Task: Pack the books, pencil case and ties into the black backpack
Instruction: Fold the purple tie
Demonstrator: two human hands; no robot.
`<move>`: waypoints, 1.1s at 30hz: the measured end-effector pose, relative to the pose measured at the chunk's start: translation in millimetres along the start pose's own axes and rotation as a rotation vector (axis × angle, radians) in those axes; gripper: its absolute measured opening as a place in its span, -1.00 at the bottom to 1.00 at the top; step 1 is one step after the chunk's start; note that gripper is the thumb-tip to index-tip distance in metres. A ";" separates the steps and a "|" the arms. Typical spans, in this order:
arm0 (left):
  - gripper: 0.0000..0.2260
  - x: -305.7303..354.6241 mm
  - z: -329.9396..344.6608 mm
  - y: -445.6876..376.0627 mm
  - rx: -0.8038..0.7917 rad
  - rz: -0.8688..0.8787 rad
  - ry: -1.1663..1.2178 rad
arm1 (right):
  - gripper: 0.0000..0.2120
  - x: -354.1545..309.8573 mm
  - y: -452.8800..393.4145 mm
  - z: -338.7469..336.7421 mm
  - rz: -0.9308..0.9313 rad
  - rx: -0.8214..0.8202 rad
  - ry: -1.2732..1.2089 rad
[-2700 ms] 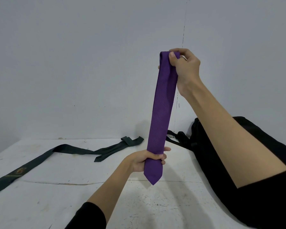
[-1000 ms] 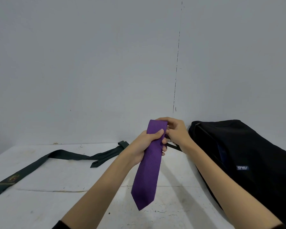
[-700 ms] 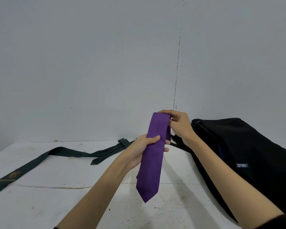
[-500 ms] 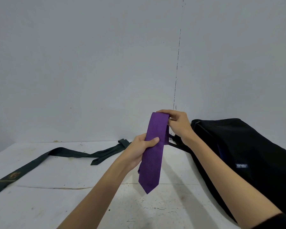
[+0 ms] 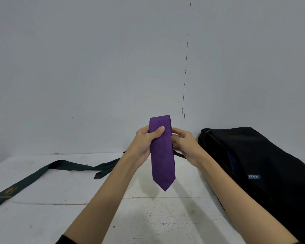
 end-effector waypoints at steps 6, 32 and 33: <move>-0.90 1.9 5.9 0.2 -0.007 0.019 0.014 | -0.89 -16.7 7.1 2.6 -0.248 0.436 -0.002; -0.49 -19.3 -38.5 -10.8 -0.029 0.046 -0.274 | -0.86 -36.3 12.8 2.8 -0.143 -0.115 -0.159; -0.40 -24.6 -38.1 -12.1 -0.105 0.008 -0.255 | -0.86 -39.0 13.3 3.5 -0.148 -0.126 -0.179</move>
Point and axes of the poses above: each hand's wrist, its own y-axis away from the middle knuckle, its own z-axis out of the palm, x = y × z, the point moved 1 cm from there along -y, towards the middle knuckle
